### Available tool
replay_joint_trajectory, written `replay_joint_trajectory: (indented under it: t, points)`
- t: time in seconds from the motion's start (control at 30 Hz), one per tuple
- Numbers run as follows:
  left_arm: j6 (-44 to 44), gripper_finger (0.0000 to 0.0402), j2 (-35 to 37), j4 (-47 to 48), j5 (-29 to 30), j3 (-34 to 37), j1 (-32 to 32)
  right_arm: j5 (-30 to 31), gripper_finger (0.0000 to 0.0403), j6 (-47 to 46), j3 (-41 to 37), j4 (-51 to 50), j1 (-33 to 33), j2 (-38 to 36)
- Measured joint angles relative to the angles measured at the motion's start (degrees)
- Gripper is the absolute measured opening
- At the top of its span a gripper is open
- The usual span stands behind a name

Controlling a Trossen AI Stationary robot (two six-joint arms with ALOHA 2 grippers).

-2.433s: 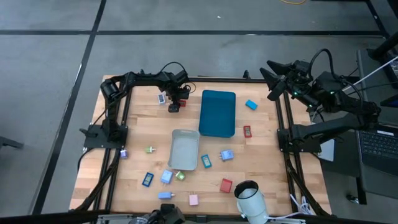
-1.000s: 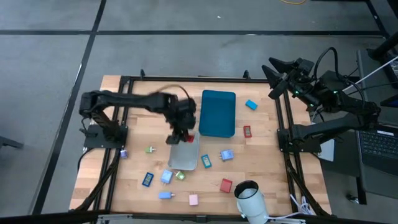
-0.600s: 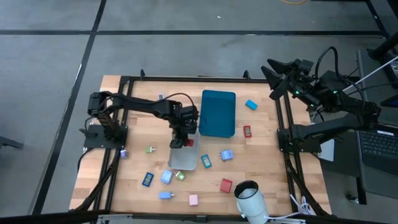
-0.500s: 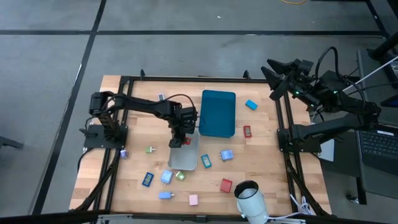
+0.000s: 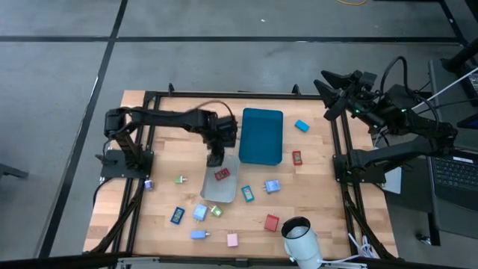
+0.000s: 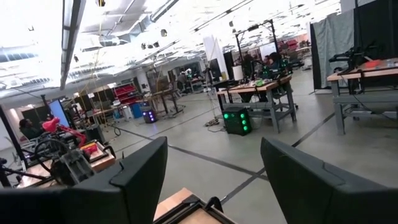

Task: Pick & Place Office items
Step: Put the white timer into the gray bin

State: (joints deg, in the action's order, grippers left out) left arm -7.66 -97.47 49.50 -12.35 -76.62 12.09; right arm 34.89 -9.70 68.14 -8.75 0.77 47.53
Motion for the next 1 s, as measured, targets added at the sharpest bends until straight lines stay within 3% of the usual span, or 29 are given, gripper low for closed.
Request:
replay_joint_trajectory:
  t: [0.17, 0.3, 0.4, 0.5, 0.57, 0.67, 0.77, 1.0]
  points:
    - [-0.75, 0.0198, 3.10, 4.29, 14.00, -7.03, 4.74, -0.02, 0.0265, 1.78, 0.00, 1.24, 0.00, -0.04]
    - [-19.50, 0.0200, 5.53, 8.81, 26.63, -7.50, 7.36, -0.02, 0.0265, 2.85, 0.00, 1.90, -0.02, -0.09]
    - [-29.25, 0.0200, 5.76, 12.39, 29.74, -5.84, 11.23, -0.04, 0.0265, 2.90, 0.00, 2.35, 0.00, -0.10]
    - [-31.43, 0.0200, 5.71, 12.17, 30.17, -2.29, 16.55, -0.94, 0.0265, 2.87, 0.00, 2.36, -0.02, -0.15]
    - [-22.89, 0.0200, 5.45, 10.51, 27.41, 0.10, 20.25, -1.31, 0.0265, 2.85, 0.00, 2.53, -0.02, -0.15]
    - [0.92, 0.0200, 4.41, 9.58, 22.36, 2.73, 27.27, -1.31, 0.0265, 2.87, 0.00, 2.60, -0.02, -0.15]
    - [18.84, 0.0200, 4.42, 6.12, 17.75, 5.48, 33.02, -1.31, 0.0265, 3.10, 0.00, 2.60, -0.01, -0.15]
    - [37.53, 0.0200, 3.94, -0.81, 21.73, 6.95, 34.74, -1.33, 0.0265, 4.44, 0.00, 2.60, -0.02, -0.15]
